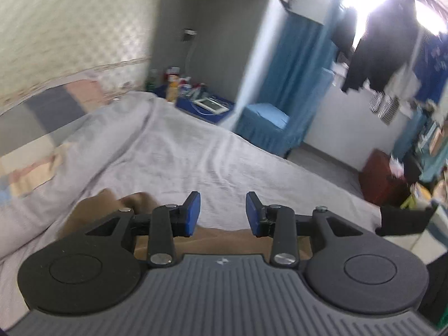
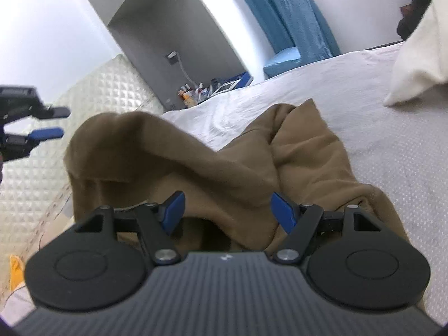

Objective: Fold large clothes

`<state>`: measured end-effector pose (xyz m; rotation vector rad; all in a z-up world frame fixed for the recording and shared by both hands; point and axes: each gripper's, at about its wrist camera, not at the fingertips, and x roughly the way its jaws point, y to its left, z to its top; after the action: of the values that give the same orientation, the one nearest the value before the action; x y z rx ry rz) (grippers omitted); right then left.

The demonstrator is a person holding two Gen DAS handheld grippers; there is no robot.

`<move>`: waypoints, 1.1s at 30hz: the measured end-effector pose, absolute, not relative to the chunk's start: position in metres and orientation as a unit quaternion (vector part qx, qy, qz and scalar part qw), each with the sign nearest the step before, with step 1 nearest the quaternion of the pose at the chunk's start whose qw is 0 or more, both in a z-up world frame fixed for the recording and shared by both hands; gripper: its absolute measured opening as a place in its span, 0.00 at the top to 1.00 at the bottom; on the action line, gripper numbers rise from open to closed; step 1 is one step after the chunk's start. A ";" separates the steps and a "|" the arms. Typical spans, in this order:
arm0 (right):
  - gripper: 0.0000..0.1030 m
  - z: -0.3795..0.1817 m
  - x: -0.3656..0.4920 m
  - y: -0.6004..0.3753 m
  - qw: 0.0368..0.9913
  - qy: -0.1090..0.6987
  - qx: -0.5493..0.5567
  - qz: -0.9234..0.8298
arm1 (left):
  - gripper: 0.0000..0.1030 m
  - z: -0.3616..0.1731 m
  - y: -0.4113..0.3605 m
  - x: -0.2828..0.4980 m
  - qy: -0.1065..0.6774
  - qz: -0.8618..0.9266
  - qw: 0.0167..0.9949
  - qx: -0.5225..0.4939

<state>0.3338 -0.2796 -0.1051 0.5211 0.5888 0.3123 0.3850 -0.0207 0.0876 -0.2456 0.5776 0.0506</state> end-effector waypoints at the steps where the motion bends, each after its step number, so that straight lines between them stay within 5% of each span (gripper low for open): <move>1: 0.31 -0.106 0.335 -0.281 0.913 0.286 0.250 0.148 | 0.60 0.083 -0.029 0.392 0.290 0.021 0.950 -0.111; 11: 0.31 -0.108 0.340 -0.299 0.913 0.277 0.276 0.117 | 0.91 -0.002 -0.065 0.373 0.406 -0.027 0.913 -0.021; 25: 0.31 -0.082 0.318 -0.258 0.923 0.220 0.227 0.219 | 0.93 -0.120 -0.021 0.289 0.432 -0.049 0.899 -0.054; 29: 0.42 -0.074 0.335 -0.232 0.929 0.210 0.192 0.235 | 0.93 -0.138 -0.012 0.279 0.416 -0.046 0.906 -0.057; 33: 0.43 -0.065 0.357 -0.212 0.938 0.194 0.161 0.237 | 0.93 -0.146 -0.005 0.267 0.391 -0.058 0.916 -0.067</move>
<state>0.3568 -0.2115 -0.0652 0.3281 0.3954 0.4847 0.2674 -0.0055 -0.1459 -0.1378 0.8045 -0.1199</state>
